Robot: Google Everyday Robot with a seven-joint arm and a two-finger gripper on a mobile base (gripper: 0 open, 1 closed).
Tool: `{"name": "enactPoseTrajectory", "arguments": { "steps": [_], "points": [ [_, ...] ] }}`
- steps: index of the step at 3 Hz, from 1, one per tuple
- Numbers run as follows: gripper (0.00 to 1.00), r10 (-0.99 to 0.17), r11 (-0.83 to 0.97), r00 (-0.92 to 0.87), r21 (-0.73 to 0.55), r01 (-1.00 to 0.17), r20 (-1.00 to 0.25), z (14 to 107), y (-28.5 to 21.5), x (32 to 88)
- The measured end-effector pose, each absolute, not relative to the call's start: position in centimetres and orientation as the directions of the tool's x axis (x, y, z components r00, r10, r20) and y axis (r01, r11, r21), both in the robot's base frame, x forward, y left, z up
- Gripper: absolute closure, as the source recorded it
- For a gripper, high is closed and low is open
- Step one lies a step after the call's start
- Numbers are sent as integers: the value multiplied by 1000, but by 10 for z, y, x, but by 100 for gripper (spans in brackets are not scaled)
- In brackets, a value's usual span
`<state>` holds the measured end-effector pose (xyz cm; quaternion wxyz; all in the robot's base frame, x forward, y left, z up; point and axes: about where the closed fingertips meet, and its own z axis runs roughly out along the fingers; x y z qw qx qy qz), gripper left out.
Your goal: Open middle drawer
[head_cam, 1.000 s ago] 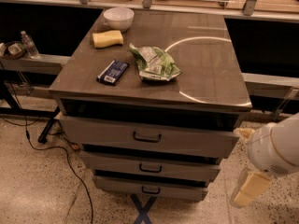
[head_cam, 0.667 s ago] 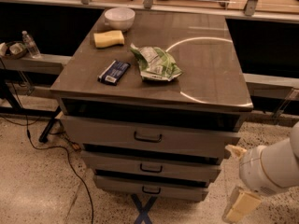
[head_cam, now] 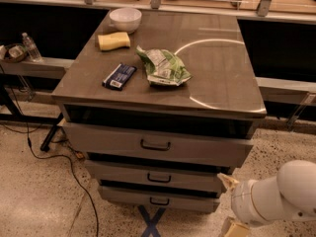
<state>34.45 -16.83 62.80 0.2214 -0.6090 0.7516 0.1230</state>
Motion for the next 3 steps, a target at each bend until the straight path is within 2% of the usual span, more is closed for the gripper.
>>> {"name": "enactPoseTrajectory", "arguments": {
  "steps": [1,3],
  "points": [
    [0,-826,252,-177,-70,-965,-535,584,-149,352],
    [0,-820,267,-185,-78,-960,-541,582,-148,352]
  ]
}}
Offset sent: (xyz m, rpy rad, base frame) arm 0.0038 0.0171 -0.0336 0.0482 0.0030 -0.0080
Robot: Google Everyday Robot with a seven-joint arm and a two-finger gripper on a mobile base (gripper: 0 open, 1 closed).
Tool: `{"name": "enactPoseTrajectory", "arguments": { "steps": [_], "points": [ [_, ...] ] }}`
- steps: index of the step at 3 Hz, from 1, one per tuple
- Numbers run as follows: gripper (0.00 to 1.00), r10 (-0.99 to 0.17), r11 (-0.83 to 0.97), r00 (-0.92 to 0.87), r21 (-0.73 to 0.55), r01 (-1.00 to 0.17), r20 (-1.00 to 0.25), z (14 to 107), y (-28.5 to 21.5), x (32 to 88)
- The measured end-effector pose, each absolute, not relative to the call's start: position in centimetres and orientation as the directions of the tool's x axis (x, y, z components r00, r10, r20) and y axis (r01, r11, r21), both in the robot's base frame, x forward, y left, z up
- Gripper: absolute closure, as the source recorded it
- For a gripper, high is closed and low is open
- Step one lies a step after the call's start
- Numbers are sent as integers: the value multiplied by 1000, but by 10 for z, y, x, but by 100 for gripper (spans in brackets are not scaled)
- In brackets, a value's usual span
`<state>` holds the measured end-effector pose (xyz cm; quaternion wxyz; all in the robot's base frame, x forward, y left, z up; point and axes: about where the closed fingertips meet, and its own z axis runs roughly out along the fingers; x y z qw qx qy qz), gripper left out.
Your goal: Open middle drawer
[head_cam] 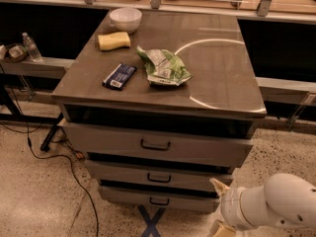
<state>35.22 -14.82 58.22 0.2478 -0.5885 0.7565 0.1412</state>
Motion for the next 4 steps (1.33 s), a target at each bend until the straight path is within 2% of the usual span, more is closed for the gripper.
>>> {"name": "enactPoseTrajectory", "arguments": {
  "steps": [1,2,4],
  "points": [
    [0,-802,299,-208,-76,-951,-559,557,-142,352],
    [0,-775,372,-222,-143,-917,-591,516,-145,383],
    [0,-758,383,-176,-211,-899,-627,461,-135,431]
  ]
}}
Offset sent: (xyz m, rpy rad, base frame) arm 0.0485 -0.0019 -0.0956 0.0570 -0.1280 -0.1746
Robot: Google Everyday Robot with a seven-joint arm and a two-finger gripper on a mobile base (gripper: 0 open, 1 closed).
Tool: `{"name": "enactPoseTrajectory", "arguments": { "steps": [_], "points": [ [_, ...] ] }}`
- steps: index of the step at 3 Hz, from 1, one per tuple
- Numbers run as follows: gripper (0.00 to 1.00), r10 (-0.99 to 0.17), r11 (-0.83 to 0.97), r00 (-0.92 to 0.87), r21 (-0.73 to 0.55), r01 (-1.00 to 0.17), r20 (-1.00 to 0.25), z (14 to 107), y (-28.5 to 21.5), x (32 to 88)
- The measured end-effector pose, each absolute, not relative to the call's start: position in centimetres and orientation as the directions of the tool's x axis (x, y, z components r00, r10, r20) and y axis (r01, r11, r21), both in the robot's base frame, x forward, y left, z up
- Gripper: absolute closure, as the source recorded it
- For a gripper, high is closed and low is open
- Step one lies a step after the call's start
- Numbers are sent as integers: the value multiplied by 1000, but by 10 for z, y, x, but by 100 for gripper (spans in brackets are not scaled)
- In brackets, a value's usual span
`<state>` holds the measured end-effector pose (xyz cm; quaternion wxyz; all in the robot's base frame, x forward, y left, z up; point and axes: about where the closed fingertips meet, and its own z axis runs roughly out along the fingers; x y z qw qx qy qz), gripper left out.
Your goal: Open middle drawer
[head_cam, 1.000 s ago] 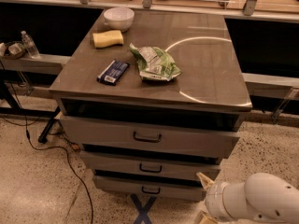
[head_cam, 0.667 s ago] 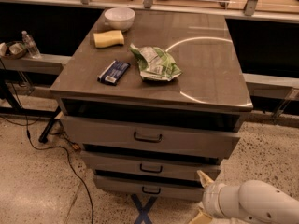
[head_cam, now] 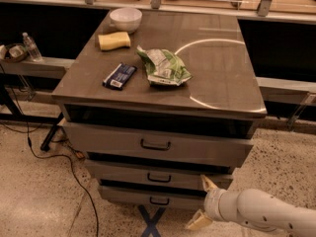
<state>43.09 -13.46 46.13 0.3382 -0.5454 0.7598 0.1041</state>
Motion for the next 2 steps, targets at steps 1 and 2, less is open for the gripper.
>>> {"name": "enactPoseTrajectory", "arguments": {
  "steps": [1,2],
  "points": [
    [0,-756,376,-153,-231,-897,-636,441,-123,456],
    [0,-753,384,-107,-302,-873,-649,440,-114,504]
  ]
}}
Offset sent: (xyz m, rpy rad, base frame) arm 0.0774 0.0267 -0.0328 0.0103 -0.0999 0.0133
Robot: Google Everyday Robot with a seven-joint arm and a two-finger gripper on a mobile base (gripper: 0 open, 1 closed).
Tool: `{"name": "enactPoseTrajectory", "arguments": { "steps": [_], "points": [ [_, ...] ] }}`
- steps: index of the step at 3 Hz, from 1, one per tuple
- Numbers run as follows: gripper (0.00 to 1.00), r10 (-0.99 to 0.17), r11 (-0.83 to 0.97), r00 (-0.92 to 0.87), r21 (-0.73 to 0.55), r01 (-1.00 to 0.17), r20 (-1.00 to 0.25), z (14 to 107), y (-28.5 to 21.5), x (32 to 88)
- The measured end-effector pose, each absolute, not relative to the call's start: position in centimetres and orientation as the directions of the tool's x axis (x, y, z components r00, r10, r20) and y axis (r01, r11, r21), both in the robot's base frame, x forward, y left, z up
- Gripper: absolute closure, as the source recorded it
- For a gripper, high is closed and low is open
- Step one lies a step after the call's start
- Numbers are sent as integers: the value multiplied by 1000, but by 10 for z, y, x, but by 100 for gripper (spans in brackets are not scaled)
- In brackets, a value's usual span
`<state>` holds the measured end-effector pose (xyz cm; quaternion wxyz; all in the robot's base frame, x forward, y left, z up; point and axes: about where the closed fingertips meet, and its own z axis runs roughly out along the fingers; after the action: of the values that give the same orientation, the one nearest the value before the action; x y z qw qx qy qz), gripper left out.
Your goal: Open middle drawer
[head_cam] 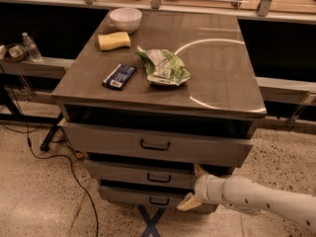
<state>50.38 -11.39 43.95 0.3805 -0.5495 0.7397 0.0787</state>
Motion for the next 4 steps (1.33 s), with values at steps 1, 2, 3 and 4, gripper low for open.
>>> {"name": "enactPoseTrajectory", "arguments": {
  "steps": [1,2,3,4],
  "points": [
    [0,-762,372,-107,-297,-879,-639,430,-110,509],
    [18,-773,359,-114,-281,-890,-625,418,-108,507],
    [41,-777,350,-109,-281,-894,-620,419,-107,499],
    [73,-784,343,-109,-279,-897,-611,428,-106,468]
  ]
}}
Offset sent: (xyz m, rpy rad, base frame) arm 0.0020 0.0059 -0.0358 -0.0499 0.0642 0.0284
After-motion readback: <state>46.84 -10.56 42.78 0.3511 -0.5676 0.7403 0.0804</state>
